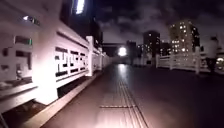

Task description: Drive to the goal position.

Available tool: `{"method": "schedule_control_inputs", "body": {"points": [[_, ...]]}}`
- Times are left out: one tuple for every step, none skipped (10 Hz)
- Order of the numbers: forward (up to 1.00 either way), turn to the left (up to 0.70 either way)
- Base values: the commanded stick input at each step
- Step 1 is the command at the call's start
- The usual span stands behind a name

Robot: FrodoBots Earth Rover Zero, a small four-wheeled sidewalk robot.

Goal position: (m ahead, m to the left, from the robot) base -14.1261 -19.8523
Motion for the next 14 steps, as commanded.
{"method": "schedule_control_inputs", "body": {"points": [[0.45, 0.00], [0.45, 0.00], [0.45, 0.00], [0.45, 0.00], [0.45, 0.00], [0.45, 0.00], [0.45, 0.00], [0.45, 0.00], [0.45, 0.00], [0.45, 0.00], [0.45, 0.00], [0.45, 0.00], [0.45, 0.00], [0.45, 0.00]]}}
